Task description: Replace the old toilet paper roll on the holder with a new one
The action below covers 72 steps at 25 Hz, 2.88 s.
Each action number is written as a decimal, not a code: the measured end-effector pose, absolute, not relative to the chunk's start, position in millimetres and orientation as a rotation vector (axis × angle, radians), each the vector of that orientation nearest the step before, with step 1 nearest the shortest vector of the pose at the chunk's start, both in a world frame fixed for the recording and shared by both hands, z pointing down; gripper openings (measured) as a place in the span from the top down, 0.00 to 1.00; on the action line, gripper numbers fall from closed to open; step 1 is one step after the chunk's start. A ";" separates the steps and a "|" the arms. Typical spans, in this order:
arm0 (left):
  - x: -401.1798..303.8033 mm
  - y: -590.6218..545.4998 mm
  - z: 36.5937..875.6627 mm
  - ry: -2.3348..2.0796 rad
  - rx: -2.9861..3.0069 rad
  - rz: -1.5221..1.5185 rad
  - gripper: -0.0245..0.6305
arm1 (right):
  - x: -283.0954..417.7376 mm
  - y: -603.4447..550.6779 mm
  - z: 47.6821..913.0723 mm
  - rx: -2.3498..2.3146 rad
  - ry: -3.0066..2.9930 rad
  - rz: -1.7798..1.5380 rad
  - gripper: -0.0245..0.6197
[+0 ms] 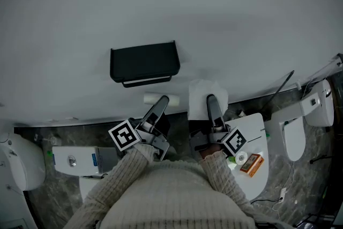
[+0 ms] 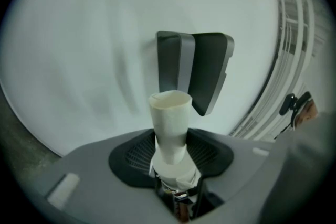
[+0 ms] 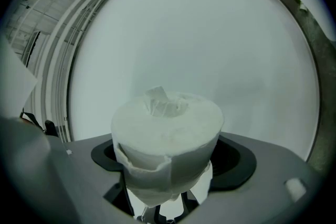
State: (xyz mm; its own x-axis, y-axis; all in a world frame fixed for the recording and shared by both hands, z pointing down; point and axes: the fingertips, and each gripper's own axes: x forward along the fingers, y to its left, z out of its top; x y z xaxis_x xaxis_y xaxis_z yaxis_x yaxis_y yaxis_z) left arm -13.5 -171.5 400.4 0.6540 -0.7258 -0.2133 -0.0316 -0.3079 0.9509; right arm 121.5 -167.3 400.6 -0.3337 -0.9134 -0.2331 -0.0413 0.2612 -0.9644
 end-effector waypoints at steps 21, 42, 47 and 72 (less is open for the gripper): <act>-70.3 -165.9 405.0 -0.758 1.704 -0.916 0.70 | 76.1 -216.9 385.1 -0.775 1.692 -1.263 0.28; -96.7 -169.9 405.1 -0.805 1.686 -1.007 0.70 | 29.6 -226.0 375.8 -0.686 1.830 -1.287 0.28; -99.1 -169.8 404.1 -0.828 1.676 -1.025 0.70 | 19.8 -227.0 375.8 -0.653 1.850 -1.315 0.28; -125.0 -146.9 402.4 -0.929 1.650 -1.076 0.70 | -36.3 -219.3 374.7 -0.555 1.903 -1.398 0.28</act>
State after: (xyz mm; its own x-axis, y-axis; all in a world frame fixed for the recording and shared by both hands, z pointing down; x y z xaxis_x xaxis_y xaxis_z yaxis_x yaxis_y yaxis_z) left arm -125.0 -146.9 402.4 0.3309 -0.9134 -0.2370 -0.1019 -0.2842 0.9533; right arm -36.3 -219.3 374.7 -0.6624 -0.6934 -0.2835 0.0633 0.3253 -0.9435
